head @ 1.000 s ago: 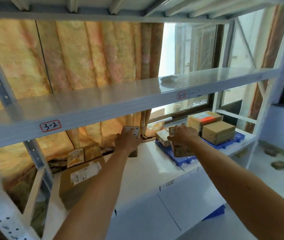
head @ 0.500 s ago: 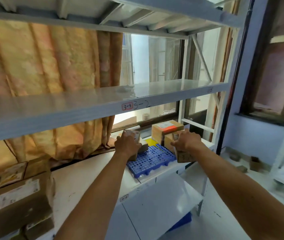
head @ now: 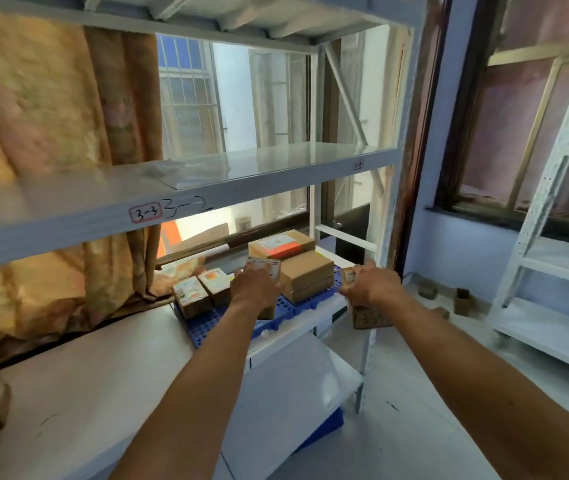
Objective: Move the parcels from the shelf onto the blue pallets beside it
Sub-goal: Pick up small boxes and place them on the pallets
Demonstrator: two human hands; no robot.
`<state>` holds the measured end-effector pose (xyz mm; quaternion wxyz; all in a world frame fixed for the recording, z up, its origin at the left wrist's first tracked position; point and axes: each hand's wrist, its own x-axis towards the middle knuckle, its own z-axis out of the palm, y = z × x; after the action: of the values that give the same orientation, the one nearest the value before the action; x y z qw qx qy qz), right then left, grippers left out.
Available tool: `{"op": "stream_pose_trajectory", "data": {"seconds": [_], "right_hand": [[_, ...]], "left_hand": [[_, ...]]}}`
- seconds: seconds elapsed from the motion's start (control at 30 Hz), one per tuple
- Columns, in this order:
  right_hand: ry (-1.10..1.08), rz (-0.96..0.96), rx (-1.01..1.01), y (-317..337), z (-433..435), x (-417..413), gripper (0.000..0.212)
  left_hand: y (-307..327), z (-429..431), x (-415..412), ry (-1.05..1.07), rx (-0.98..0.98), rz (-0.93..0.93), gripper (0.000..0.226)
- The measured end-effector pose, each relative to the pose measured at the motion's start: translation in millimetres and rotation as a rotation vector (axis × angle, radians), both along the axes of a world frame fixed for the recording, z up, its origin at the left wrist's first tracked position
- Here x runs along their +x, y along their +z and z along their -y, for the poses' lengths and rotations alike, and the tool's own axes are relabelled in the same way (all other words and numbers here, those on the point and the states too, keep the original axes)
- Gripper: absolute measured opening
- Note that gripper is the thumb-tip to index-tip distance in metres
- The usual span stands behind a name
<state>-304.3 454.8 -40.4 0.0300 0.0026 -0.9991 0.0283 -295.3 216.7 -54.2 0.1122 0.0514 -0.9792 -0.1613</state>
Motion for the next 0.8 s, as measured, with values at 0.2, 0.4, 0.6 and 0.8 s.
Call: {"op": "stream_pose_trajectory", "data": {"seconds": [0.2, 0.4, 0.6, 0.8], "right_hand": [[-0.01, 0.036, -0.017, -17.1, -25.3, -33.7, 0.072], [-0.005, 0.024, 0.012, -10.1, -32.7, -104.3, 0.07], [0.022, -0.04, 0.054, 17.6, -18.3, -184.7, 0.071], [0.047, -0.075, -0.004, 16.1, -0.8, -245.9, 0.072]], "left_hand": [[-18.0, -19.6, -50.6, -0.027, 0.025, 0.02, 0.056], [-16.2, -17.7, -125.0, -0.012, 0.004, -0.014, 0.061], [-8.3, -8.7, -190.1, 0.034, 0.038, -0.032, 0.053], [-10.7, 8.3, -242.9, 0.08, -0.012, -0.045, 0.055]]}}
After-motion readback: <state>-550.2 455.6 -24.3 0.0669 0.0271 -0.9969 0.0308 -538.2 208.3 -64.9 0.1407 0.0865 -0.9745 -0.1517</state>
